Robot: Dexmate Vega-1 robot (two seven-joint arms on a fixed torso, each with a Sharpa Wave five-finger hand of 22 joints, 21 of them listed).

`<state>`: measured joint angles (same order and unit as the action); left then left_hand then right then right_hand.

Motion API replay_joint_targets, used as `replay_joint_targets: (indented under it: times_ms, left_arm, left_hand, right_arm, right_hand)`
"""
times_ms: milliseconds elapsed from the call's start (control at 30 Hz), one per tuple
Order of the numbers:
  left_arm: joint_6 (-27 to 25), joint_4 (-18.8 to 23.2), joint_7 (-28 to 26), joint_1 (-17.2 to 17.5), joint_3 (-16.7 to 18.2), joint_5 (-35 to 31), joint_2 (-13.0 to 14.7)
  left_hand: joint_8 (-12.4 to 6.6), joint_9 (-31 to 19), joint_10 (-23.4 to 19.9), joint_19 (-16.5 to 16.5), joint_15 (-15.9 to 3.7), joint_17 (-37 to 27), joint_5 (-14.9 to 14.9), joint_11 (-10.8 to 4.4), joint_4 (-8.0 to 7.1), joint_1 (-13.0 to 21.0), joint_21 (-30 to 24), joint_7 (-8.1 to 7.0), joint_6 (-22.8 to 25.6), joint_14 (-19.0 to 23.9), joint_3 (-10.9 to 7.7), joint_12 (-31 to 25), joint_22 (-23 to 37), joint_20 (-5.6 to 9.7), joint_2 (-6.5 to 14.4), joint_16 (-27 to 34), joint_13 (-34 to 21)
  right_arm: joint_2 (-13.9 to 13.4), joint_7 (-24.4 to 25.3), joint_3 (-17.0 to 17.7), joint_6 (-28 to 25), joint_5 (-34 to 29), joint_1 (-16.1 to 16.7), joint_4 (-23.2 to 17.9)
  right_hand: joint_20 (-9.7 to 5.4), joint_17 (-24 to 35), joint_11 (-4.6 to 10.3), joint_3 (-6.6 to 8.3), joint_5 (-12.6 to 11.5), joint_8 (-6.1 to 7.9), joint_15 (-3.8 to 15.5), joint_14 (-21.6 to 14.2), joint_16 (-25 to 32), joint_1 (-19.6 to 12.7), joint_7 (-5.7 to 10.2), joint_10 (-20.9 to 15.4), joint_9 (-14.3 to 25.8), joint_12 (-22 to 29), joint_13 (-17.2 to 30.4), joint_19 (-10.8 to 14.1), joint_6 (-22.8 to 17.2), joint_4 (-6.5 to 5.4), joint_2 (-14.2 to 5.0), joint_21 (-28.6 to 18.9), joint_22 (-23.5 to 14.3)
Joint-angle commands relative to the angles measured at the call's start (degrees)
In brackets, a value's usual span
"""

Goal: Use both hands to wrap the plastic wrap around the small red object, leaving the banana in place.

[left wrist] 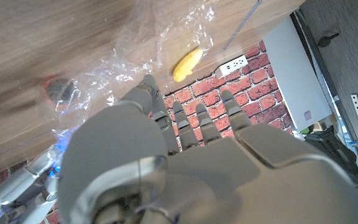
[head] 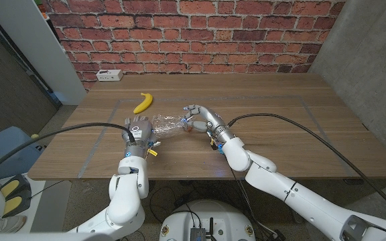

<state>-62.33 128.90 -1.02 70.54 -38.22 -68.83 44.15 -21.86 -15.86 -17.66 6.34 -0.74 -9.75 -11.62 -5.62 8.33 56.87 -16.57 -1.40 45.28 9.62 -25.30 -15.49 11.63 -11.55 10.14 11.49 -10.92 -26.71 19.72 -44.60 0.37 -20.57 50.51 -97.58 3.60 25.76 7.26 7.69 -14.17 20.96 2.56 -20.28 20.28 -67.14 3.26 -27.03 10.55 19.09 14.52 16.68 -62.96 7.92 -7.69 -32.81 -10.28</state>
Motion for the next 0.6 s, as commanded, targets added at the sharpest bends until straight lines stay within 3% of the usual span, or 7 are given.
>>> replay_joint_targets:
  times_ms: [33,333,600]
  left_arm:
    - [3.99,-1.67,1.13,-3.73,3.42,3.13,0.94]
    - [6.87,-6.17,4.07,-9.95,3.6,6.02,1.31]
    - [10.12,-10.74,3.55,-15.04,2.12,8.4,1.02]
  left_hand:
    - [-0.19,-0.52,-0.26,-0.21,-0.56,-0.09,0.26,-0.3,-0.56,-0.33,-0.24,-0.57,0.1,-0.19,-0.05,0.44,0.21,0.69,0.51,-0.21,-0.12]
    - [-0.3,-0.88,-0.32,-0.42,-0.79,-0.11,0.38,-0.21,-0.83,-0.6,-0.2,-0.7,0.33,-0.22,-0.02,0.66,0.24,1.03,0.53,-0.33,-0.13]
    - [-0.27,-1.04,-0.67,-0.41,-1.15,-0.08,0.42,-0.33,-0.87,-0.63,-0.23,-0.69,0.43,-0.01,-0.08,0.72,0.25,1.14,0.5,-0.36,-0.15]
  right_arm:
    - [1.55,0.39,-0.1,0.71,1.49,-2.9,4.07]
    - [3.97,0.26,-0.87,0.73,2.62,-6.79,9.67]
    - [5.79,0.33,-1.64,0.24,3.74,-9.76,14.39]
  right_hand:
    - [0.54,0.09,-0.19,0.51,0.44,-0.32,5.35,-0.33,-0.35,-0.35,-2.28,-0.29,0.2,0.08,0.27,0.18,-1.99,0.14,-0.26,0.08,-0.18]
    - [0.87,0.03,-0.47,0.81,0.89,-0.61,5.09,-0.18,-0.62,-0.07,-2.2,-0.32,0.24,0.0,0.34,-0.16,-1.96,0.09,-0.31,0.28,-0.18]
    - [1.02,-0.01,-0.5,1.13,1.23,-0.87,5.05,-0.12,-0.81,0.1,-2.11,-0.24,0.28,-0.13,0.38,-0.29,-1.84,0.05,-0.45,0.39,-0.18]
